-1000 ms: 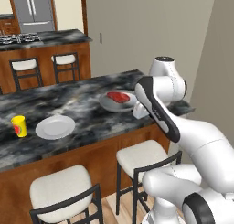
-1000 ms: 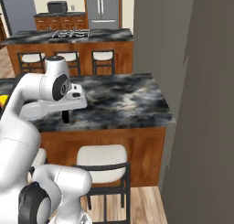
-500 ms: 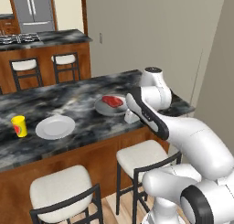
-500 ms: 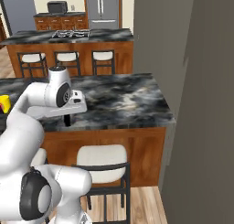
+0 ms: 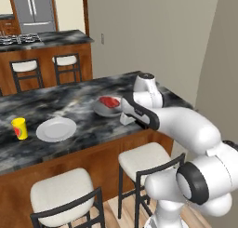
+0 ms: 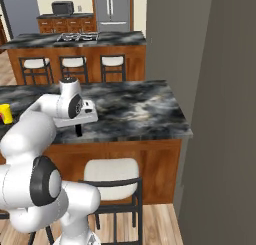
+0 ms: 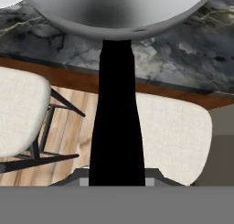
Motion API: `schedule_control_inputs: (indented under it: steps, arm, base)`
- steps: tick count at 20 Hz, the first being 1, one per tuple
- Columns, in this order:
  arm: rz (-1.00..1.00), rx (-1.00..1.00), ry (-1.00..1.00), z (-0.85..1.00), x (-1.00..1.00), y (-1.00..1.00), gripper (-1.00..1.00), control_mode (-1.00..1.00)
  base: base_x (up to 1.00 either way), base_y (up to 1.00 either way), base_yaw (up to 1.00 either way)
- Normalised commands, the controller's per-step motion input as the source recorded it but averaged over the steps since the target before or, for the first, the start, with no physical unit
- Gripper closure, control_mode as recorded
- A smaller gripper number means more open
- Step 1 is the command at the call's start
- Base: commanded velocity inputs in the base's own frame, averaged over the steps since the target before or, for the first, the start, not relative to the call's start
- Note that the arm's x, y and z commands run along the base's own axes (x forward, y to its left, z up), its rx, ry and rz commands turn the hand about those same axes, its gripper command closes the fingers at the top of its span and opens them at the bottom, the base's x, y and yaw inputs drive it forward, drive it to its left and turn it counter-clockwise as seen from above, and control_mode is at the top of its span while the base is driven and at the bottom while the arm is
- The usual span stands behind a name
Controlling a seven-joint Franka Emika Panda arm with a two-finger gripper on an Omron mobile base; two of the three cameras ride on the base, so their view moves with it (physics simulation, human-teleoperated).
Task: Pick up the pan with the steak in it and place it on the dining table. Then place the steak on the plate.
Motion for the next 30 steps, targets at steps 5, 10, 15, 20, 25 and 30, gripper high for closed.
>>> schedule_control_inputs:
  steps: [5, 10, 15, 20, 25, 30]
  arm:
    - [0.00, 0.00, 0.00, -0.12, 0.05, 0.10, 1.00, -1.00]
    - [0.00, -0.05, 0.00, -0.11, 0.00, 0.12, 1.00, -1.00]
    - [0.01, -0.06, 0.00, -0.32, 0.00, 0.28, 1.00, -1.00]
    - [0.00, 0.00, 0.00, -0.08, 0.00, 0.05, 1.00, -1.00]
    - [0.00, 0.00, 0.00, -0.14, 0.33, 0.00, 1.00, -1.00]
    - [0.00, 0.00, 0.00, -0.27, 0.51, 0.00, 1.00, -1.00]
  base:
    - [0.00, 0.00, 0.00]
    - [0.00, 0.00, 0.00]
    - [0.00, 0.00, 0.00]
    - [0.00, 0.00, 0.00]
    - [0.00, 0.00, 0.00]
    - [0.00, 0.00, 0.00]
